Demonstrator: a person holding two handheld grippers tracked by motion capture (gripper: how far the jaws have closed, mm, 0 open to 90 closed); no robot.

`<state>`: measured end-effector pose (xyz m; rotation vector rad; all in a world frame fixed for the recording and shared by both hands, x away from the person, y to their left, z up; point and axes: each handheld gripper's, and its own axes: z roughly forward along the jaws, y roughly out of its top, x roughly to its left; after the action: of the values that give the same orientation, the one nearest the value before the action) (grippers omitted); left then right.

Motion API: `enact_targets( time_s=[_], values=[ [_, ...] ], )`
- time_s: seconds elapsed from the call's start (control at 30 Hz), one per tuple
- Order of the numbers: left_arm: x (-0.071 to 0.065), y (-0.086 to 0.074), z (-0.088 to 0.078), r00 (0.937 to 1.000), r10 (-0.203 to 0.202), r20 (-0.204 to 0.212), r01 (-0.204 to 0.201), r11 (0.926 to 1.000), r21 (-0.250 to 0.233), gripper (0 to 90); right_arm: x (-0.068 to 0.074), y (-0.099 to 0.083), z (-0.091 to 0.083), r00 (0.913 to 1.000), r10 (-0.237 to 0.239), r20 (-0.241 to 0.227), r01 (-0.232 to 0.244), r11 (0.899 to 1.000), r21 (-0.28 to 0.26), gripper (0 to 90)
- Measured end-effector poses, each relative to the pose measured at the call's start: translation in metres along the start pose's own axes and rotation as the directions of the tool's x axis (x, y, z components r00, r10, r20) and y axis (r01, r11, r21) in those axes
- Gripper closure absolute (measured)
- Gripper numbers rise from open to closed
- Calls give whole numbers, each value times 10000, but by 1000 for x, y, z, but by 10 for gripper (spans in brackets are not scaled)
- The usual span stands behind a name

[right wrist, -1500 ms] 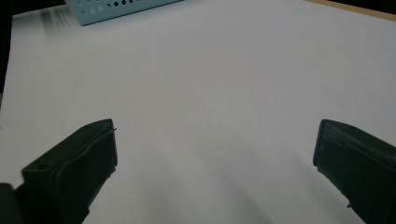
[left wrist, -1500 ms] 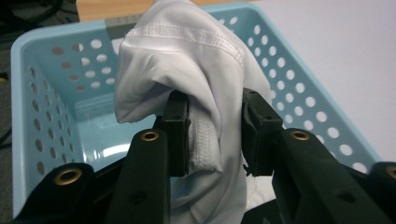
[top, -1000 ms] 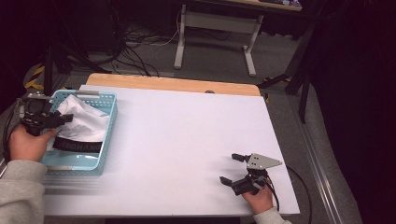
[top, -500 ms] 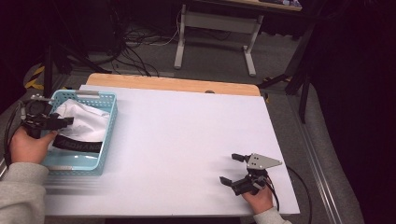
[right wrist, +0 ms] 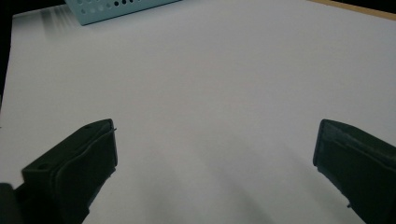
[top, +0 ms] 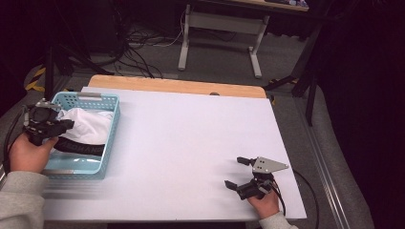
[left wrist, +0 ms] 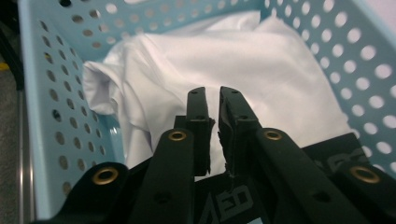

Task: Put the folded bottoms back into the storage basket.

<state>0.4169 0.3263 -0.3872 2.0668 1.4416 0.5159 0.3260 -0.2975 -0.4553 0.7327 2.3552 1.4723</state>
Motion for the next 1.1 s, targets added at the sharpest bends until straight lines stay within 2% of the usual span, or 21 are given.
enact_targets(
  time_s=[0.03,0.1,0.13,0.17,0.3,0.37,0.43,0.47,0.53,0.63,0.73,0.8,0.83,0.87,0.97,1.03,1.1],
  values=[
    [0,0,3,10000,36,-5,-36,9999,143,828,0,0,0,10000,0,0,0,10000,0,4],
    [2,0,13,9999,-105,25,103,9972,734,857,0,0,0,10000,-4,-10,4,10000,-5,4],
    [2,0,13,9999,-105,25,103,9972,734,865,0,0,0,10000,-4,-12,4,10000,-4,4],
    [3,0,16,9999,-149,-25,151,9950,986,865,0,0,0,10000,-4,-12,4,10000,-4,4],
    [7,-4,26,9994,-288,-209,321,9833,1791,885,0,0,0,10000,2,-27,-2,10000,-7,4],
    [9,-5,28,9990,-365,-261,413,9750,2182,890,0,0,0,10000,-1,-22,1,10000,2,4],
    [12,-8,30,9978,-612,-268,660,9645,2558,891,0,0,0,10000,4,-35,-4,10000,-3,4],
    [13,-8,30,9977,-622,-261,669,9624,2632,892,0,0,0,10000,3,-32,-3,10000,-1,4],
    [14,-9,31,9969,-712,-340,781,9518,2966,893,0,0,0,10000,4,-28,-4,10000,6,4],
    [13,-10,33,9963,-751,-414,850,9279,3629,893,0,0,0,10000,9,-30,-9,10000,12,4],
    [9,-13,31,9966,-765,-313,826,9104,4053,894,0,0,0,10000,18,-45,-18,10000,11,4],
    [7,-15,28,9967,-798,-115,771,9011,4267,894,0,0,0,10000,27,-53,-27,10000,3,4],
    [6,-16,27,9967,-808,-32,739,8940,4419,894,0,0,0,10000,16,-48,-16,10000,7,4],
    [6,-17,26,9967,-806,-33,735,8917,4466,894,0,0,0,10000,33,-60,-33,10000,8,4],
    [5,-18,23,9968,-800,9,712,8921,4462,893,0,0,0,10000,19,-39,-19,10000,6,4],
    [5,-18,20,9967,-801,122,669,8987,4334,893,0,0,0,10000,36,-41,-36,10000,4,4],
    [5,-17,16,9962,-837,246,664,9099,4096,883,0,0,0,10000,35,-25,-35,10000,6,4]
  ],
)
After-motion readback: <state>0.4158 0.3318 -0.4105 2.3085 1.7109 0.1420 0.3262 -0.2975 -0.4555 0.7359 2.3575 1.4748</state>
